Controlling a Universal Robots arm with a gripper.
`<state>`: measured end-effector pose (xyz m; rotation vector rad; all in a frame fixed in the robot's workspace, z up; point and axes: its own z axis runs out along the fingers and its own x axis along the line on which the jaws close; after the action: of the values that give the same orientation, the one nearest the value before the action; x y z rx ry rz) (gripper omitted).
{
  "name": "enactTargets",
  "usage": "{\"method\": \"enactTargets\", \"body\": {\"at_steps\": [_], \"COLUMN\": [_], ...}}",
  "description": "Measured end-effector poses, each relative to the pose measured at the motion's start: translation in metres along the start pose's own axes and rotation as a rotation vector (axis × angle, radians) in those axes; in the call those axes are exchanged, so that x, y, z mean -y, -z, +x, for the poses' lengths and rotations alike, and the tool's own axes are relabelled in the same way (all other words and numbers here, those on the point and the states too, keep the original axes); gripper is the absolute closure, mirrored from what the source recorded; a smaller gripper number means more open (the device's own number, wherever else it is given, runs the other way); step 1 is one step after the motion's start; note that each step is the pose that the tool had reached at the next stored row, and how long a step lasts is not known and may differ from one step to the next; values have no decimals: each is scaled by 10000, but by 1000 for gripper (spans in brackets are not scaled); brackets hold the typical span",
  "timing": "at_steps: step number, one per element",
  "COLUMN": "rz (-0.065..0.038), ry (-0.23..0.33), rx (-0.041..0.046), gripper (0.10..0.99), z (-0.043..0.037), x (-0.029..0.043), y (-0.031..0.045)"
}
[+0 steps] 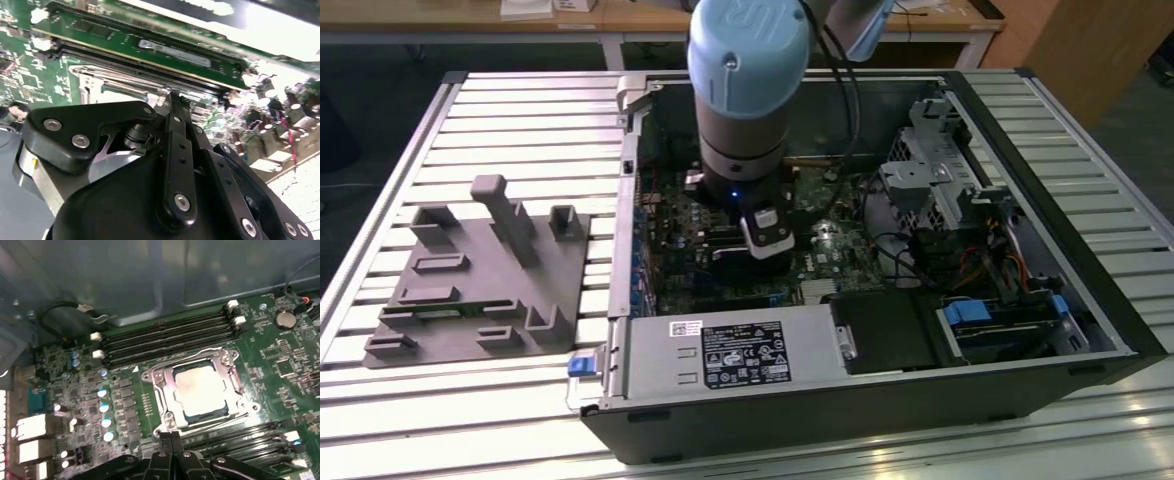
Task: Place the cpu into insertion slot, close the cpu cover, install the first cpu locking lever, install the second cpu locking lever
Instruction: 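Install the second cpu locking lever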
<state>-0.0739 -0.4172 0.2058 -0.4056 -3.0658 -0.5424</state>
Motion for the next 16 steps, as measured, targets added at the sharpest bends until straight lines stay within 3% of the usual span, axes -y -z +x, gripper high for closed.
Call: {"method": "enactTargets", "body": {"at_steps": [8,16], "rz": [60,563], "ry": [-43,-57], "rx": [32,180], "gripper": [980,980], "z": [-70,-96], "x": [-138,-241], "y": [-48,-85]}}
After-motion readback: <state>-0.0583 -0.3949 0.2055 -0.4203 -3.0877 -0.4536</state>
